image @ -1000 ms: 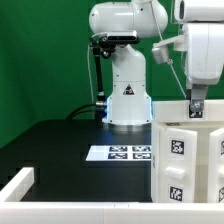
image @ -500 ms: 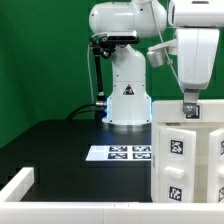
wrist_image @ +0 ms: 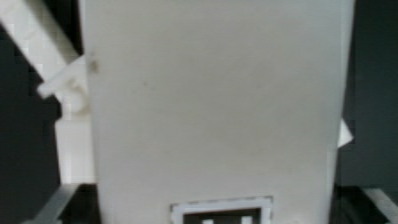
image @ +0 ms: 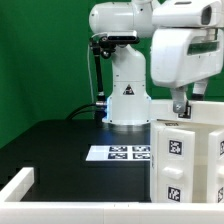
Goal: Assemble cabinet
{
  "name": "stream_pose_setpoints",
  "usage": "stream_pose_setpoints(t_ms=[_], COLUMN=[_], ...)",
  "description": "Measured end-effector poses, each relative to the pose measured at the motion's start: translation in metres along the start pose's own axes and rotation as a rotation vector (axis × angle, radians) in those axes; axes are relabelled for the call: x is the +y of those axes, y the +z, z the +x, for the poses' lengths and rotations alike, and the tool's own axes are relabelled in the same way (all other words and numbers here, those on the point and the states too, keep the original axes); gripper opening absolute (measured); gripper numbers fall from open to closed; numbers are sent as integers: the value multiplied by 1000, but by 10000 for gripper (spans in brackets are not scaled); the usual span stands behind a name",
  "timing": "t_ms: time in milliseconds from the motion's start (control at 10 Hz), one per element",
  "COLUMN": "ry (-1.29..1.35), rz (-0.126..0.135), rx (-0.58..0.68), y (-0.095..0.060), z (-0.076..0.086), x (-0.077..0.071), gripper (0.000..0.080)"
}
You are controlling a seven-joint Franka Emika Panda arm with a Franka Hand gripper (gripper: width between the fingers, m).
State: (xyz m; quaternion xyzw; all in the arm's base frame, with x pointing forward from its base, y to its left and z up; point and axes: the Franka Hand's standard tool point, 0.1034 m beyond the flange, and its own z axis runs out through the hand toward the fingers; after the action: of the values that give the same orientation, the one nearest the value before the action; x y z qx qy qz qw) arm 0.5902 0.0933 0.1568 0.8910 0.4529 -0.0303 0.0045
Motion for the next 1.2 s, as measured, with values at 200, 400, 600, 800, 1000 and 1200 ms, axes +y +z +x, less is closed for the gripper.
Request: stream_pose_setpoints(t_ms=[200, 400, 600, 800, 1000, 1200], ry=[336, 572, 703, 867, 1210, 1462], rz=[26, 70, 71, 83, 167, 213], rx=[10, 16, 11, 18, 53, 91], y=[0, -2, -1, -1, 1, 1], z=[0, -2, -2, -1, -7, -4], x=[-1, 0, 0, 0, 2, 4], gripper=[553, 553, 554, 554, 554, 554])
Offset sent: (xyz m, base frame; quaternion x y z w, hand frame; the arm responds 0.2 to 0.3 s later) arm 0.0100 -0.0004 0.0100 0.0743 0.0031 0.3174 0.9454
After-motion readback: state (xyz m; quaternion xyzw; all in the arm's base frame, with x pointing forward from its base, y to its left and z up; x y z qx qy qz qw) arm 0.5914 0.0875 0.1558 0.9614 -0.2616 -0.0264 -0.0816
